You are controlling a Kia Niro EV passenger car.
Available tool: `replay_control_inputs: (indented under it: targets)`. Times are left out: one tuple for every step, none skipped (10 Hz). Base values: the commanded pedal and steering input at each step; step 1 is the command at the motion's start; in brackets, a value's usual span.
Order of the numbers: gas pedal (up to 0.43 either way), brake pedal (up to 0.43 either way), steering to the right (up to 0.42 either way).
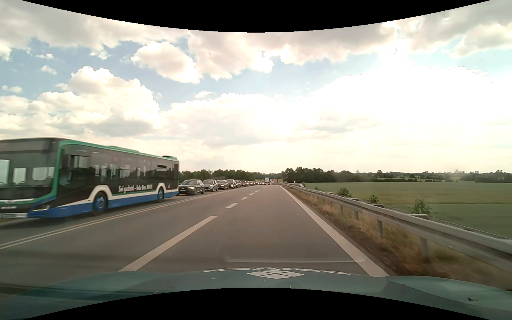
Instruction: Follow the waypoints while adhering to traffic rules and regulations
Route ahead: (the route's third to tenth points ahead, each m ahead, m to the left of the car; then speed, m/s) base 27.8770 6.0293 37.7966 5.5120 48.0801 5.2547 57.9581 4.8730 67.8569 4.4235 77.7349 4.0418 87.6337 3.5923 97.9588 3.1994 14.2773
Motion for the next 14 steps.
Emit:
replay_control_inputs:
  targets:
    - [0.248, 0.000, 0.019]
    - [0.260, 0.000, 0.013]
    - [0.260, 0.000, 0.010]
    - [0.260, 0.000, 0.010]
    - [0.260, 0.000, 0.009]
    - [0.260, 0.000, 0.008]
    - [0.260, 0.000, 0.007]
    - [0.260, 0.000, 0.007]
    - [0.260, 0.000, 0.005]
    - [0.260, 0.000, 0.003]
    - [0.260, 0.000, 0.002]
    - [0.260, 0.000, 0.001]
    - [0.260, 0.000, 0.001]
    - [0.260, 0.000, 0.001]
